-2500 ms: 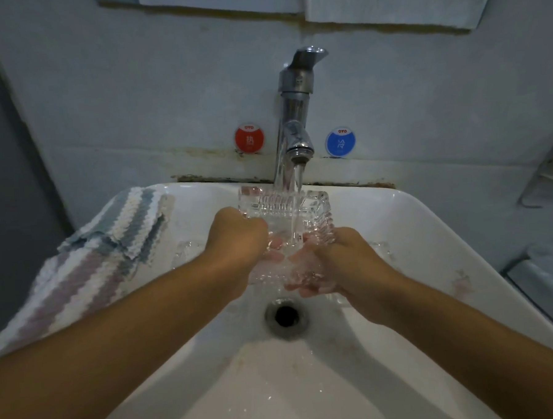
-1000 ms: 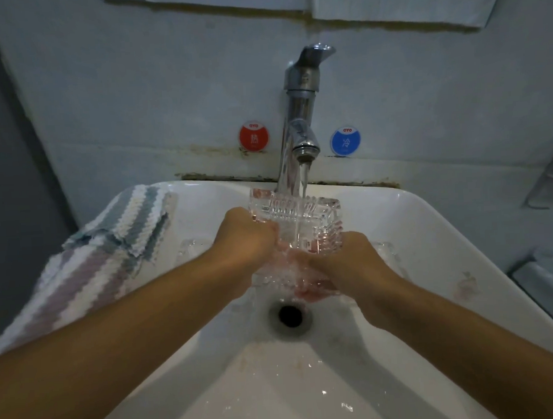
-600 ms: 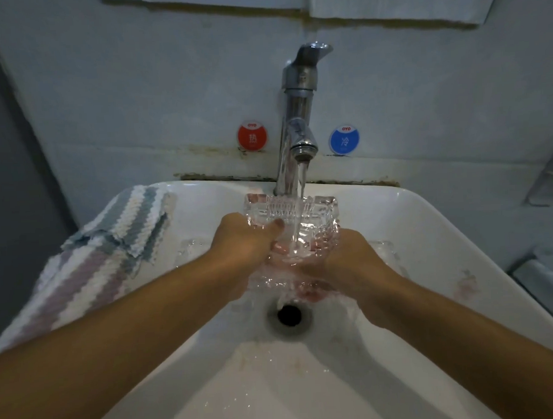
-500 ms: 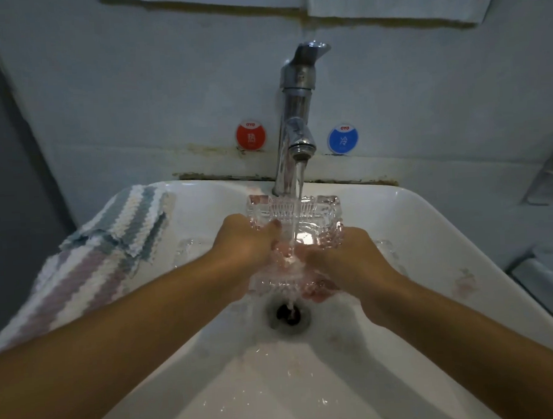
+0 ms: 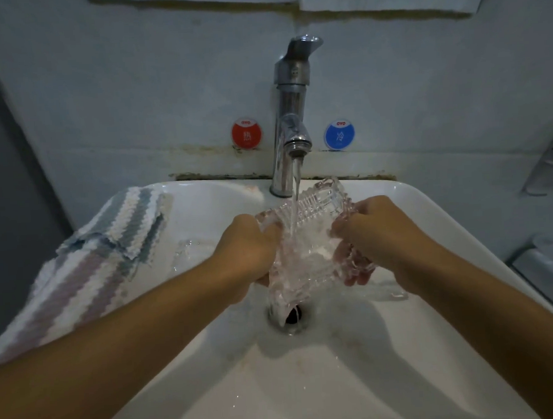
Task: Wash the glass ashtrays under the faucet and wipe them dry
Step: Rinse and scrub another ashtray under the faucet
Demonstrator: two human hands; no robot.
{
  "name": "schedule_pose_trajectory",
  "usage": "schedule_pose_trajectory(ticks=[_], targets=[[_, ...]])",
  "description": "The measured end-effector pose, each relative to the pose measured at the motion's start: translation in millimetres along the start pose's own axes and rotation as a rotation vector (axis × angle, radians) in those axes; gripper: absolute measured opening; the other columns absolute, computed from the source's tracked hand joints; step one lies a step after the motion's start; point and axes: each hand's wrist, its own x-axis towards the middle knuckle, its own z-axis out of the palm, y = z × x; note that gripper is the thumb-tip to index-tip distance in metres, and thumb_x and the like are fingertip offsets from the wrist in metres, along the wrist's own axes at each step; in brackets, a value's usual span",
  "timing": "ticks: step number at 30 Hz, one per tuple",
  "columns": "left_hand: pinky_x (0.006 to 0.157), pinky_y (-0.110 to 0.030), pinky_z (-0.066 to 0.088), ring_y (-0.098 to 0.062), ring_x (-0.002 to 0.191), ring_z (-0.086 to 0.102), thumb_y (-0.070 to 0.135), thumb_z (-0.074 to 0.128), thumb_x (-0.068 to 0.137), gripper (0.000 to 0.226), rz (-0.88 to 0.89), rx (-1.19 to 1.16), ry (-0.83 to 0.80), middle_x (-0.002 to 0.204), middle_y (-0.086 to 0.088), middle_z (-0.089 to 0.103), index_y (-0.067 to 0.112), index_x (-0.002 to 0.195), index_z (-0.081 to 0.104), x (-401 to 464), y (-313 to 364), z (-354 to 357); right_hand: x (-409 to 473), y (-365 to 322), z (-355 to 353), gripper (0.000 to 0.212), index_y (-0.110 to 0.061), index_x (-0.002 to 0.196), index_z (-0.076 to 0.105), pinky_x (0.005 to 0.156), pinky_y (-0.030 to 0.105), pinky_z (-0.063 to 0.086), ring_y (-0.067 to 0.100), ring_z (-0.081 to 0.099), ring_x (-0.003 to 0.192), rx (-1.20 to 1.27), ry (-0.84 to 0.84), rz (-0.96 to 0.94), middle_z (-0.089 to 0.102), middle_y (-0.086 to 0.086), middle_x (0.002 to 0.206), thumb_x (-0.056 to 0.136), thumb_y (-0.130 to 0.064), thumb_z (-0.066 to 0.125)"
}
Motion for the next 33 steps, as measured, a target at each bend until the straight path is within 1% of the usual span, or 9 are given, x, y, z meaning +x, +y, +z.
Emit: schedule_pose_trajectory(ticks=[3, 6, 8, 11, 13, 18, 21, 27, 33], targets=[[0.045, -0.022, 0.039, -0.014, 0.058, 0.053, 0.028, 0.043, 0.106, 0.028, 0.021, 0.08, -0.038, 0.075, -0.005, 0.056, 0.003, 0.102, 0.056, 3, -3, 4, 2, -2, -5, 0.013, 0.003, 0.107, 0.06, 0.039, 0.024, 0.047, 0.027, 0.064, 0.04, -0.062, -0.001, 0.022, 0.071, 0.019, 0.062, 0.096, -0.004, 0.059], [0.044, -0.022, 0.047, -0.017, 0.06, 0.061, 0.014, 0.056, 0.098, 0.013, 0.019, -0.015, -0.138, 0.088, -0.008, 0.066, 0.008, 0.109, 0.058, 4, -4, 5, 3, -2, -9, 0.013, 0.001, 0.107, 0.06, 0.039, 0.024, 0.047, 0.026, 0.065, 0.041, -0.109, 0.003, 0.016, 0.071, 0.015, 0.059, 0.096, -0.004, 0.058], [0.046, -0.024, 0.053, -0.016, 0.053, 0.066, 0.01, 0.064, 0.095, 0.01, 0.003, -0.043, -0.177, 0.083, -0.01, 0.07, 0.01, 0.103, 0.06, 1, -4, 3, 4, -2, -13, 0.012, 0.0, 0.106, 0.061, 0.039, 0.024, 0.047, 0.023, 0.064, 0.039, -0.146, 0.003, 0.012, 0.07, 0.011, 0.056, 0.096, -0.005, 0.059], [0.05, -0.031, 0.06, -0.025, 0.053, 0.071, 0.019, 0.071, 0.092, 0.032, 0.007, -0.055, -0.207, 0.078, -0.017, 0.074, -0.007, 0.107, 0.059, 3, -6, -1, 3, -3, -16, 0.012, 0.0, 0.105, 0.064, 0.04, 0.024, 0.047, 0.021, 0.062, 0.038, -0.183, -0.013, 0.005, 0.071, 0.012, 0.058, 0.095, -0.007, 0.061], [0.052, -0.036, 0.061, -0.029, 0.055, 0.071, 0.021, 0.068, 0.094, 0.037, 0.05, -0.032, -0.197, 0.084, -0.023, 0.073, -0.013, 0.106, 0.059, 4, -7, -2, 3, -3, -16, 0.015, 0.0, 0.108, 0.064, 0.041, 0.024, 0.047, 0.021, 0.063, 0.038, -0.21, -0.023, 0.007, 0.072, 0.015, 0.063, 0.096, -0.009, 0.061], [0.059, -0.04, 0.063, -0.026, 0.054, 0.07, 0.012, 0.046, 0.104, 0.027, 0.103, 0.03, -0.198, 0.082, -0.021, 0.073, -0.007, 0.101, 0.065, 5, -7, 5, 4, -3, -16, 0.012, 0.004, 0.103, 0.065, 0.04, 0.024, 0.048, 0.024, 0.063, 0.038, -0.226, -0.031, 0.025, 0.072, 0.018, 0.062, 0.096, -0.005, 0.059], [0.061, -0.04, 0.063, -0.027, 0.056, 0.07, 0.014, 0.047, 0.104, 0.026, 0.077, -0.008, -0.219, 0.082, -0.02, 0.074, -0.003, 0.1, 0.065, 5, -8, 7, 5, -2, -17, 0.012, 0.0, 0.103, 0.065, 0.042, 0.024, 0.048, 0.022, 0.063, 0.04, -0.268, -0.013, 0.01, 0.073, 0.018, 0.068, 0.098, -0.007, 0.057], [0.051, -0.031, 0.06, -0.022, 0.051, 0.069, 0.019, 0.068, 0.094, 0.024, 0.052, -0.004, -0.248, 0.076, -0.015, 0.075, -0.004, 0.099, 0.064, 6, -9, -1, 5, -2, -18, 0.014, 0.001, 0.105, 0.065, 0.039, 0.023, 0.044, 0.023, 0.061, 0.037, -0.245, -0.047, -0.002, 0.072, 0.019, 0.065, 0.098, -0.005, 0.055], [0.057, -0.039, 0.063, -0.023, 0.051, 0.068, 0.018, 0.05, 0.104, 0.021, 0.086, 0.023, -0.249, 0.084, -0.018, 0.073, 0.001, 0.103, 0.063, 5, -7, 4, 6, 0, -18, 0.013, 0.002, 0.102, 0.065, 0.039, 0.024, 0.045, 0.026, 0.062, 0.039, -0.237, -0.036, -0.008, 0.072, 0.02, 0.065, 0.097, -0.003, 0.054]])
